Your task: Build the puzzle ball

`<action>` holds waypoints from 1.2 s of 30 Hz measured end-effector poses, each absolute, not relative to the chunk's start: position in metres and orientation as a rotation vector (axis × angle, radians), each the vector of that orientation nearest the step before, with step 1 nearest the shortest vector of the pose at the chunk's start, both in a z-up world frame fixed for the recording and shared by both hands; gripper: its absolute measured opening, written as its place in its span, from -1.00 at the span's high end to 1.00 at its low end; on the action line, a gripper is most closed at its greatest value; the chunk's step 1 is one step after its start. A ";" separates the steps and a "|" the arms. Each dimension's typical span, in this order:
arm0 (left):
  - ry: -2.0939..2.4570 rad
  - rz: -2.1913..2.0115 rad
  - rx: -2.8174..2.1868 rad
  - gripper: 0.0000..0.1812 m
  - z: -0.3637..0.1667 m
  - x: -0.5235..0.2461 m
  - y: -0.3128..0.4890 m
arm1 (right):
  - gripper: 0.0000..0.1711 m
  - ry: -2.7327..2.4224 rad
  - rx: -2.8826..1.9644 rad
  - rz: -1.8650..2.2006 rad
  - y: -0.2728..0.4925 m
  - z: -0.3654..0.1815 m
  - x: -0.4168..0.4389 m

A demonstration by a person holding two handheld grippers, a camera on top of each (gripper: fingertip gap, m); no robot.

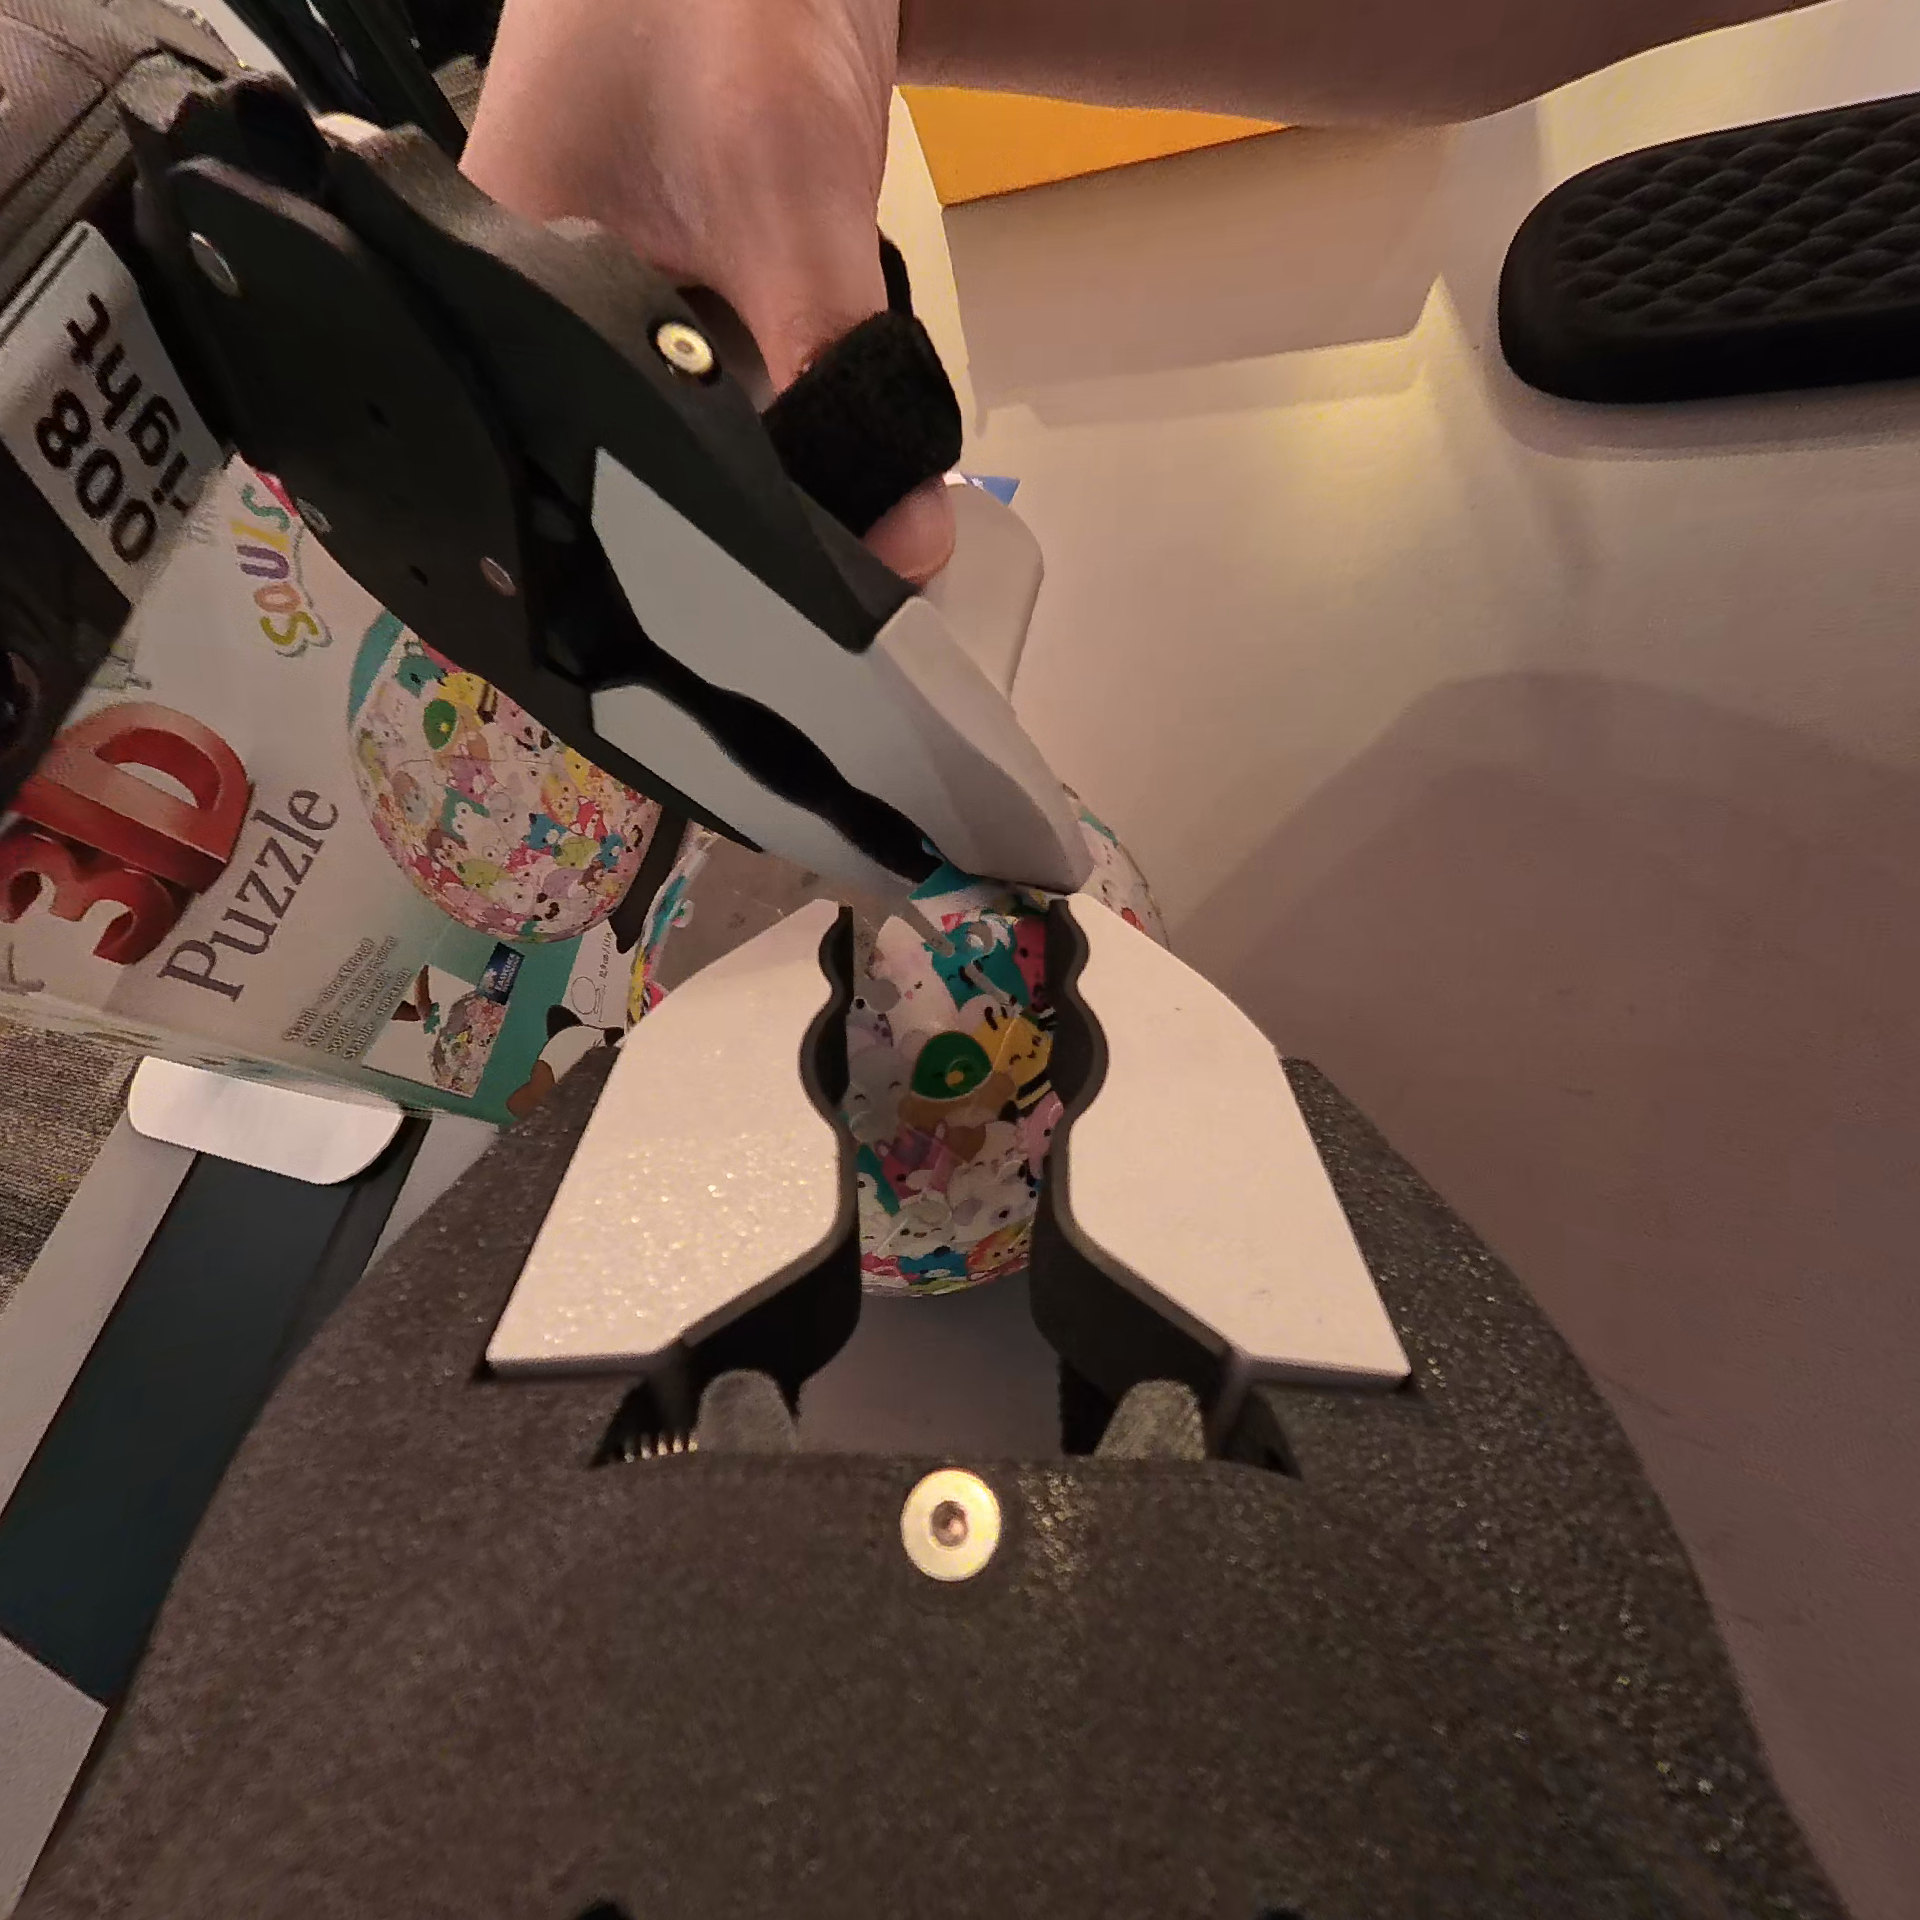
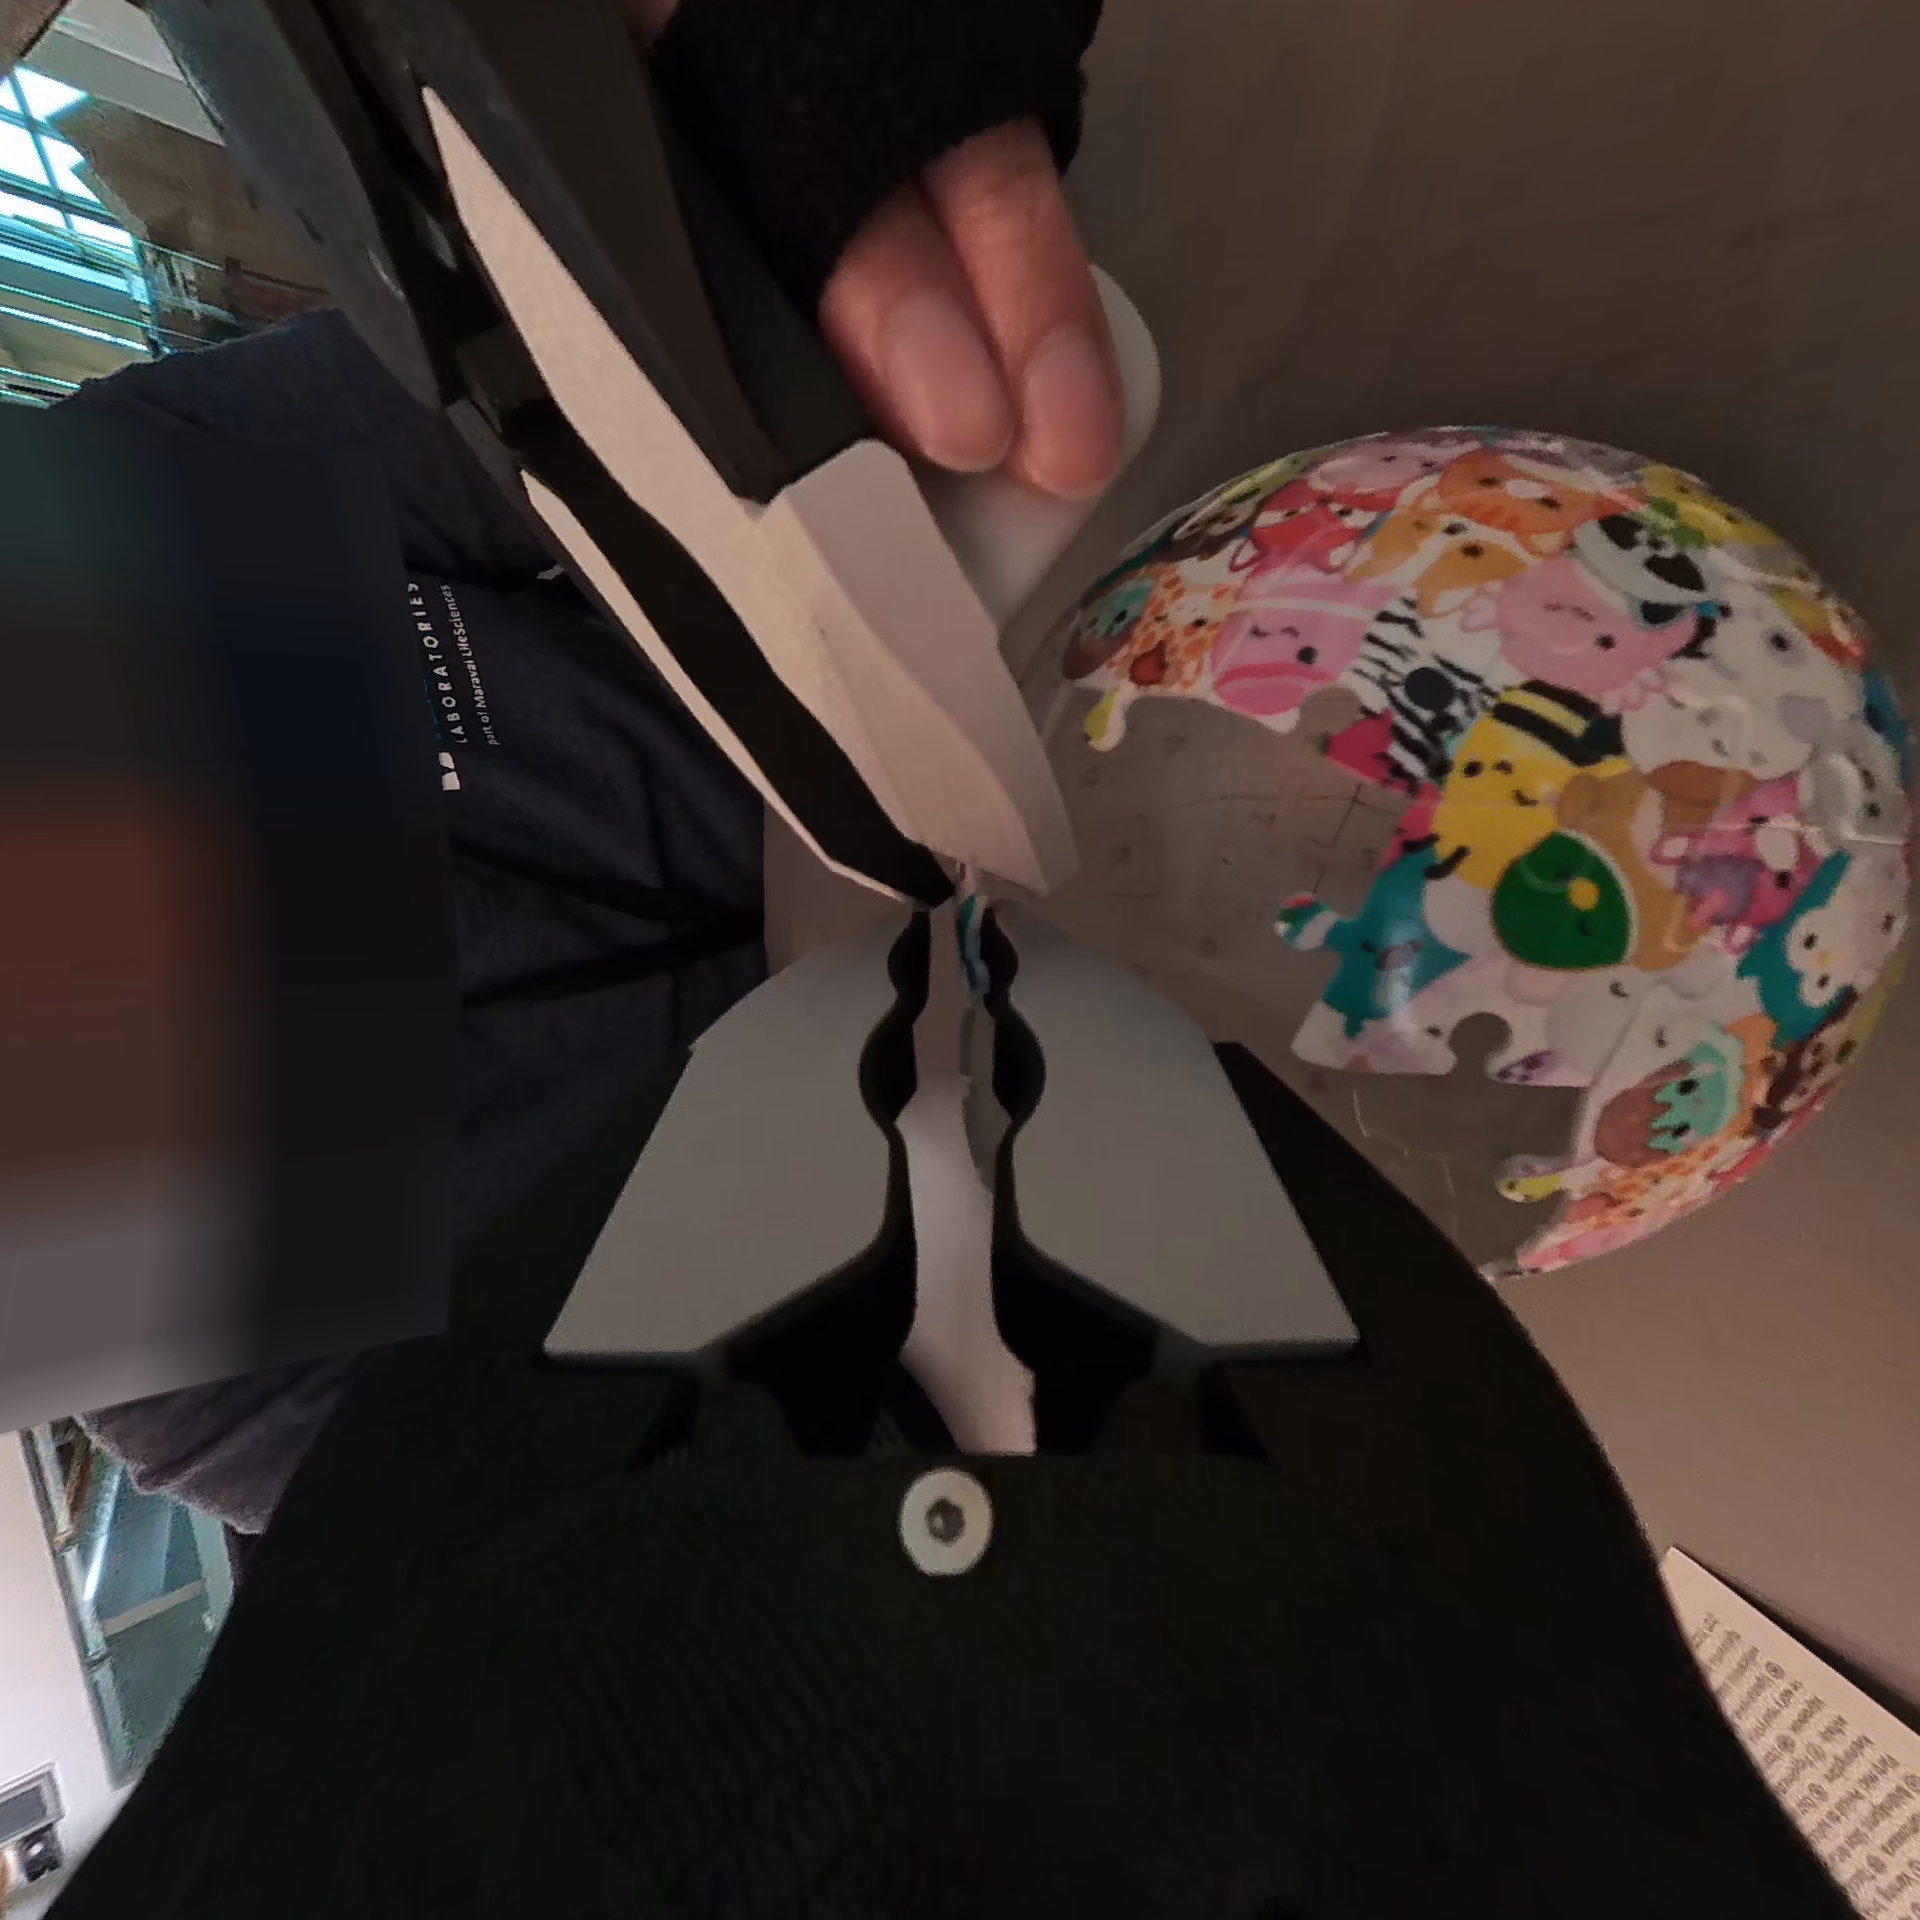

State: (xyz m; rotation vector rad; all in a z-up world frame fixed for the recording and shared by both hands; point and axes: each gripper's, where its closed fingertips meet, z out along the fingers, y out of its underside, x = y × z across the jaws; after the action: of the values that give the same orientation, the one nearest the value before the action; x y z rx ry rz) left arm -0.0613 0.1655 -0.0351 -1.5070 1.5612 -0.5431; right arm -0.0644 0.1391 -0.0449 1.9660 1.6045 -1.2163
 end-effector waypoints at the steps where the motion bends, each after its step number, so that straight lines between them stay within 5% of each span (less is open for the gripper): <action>1: 1.562 -0.543 -1.506 0.62 -0.035 -0.061 0.165 | 0.87 1.607 1.974 -1.221 0.141 -0.045 -0.064; 25: 1.552 -0.410 -1.546 0.56 -0.020 -0.089 0.169 | 0.71 1.652 2.123 -1.251 0.160 -0.035 -0.070; 36: 1.580 -0.485 -1.534 0.61 -0.028 -0.082 0.165 | 0.79 1.603 2.059 -1.261 0.157 -0.039 -0.076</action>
State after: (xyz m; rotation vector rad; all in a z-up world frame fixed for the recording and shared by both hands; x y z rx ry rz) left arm -0.0815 0.1650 -0.0284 -1.5339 1.5803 -0.4849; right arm -0.0760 0.1570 -0.0387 2.0589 1.6027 -1.2608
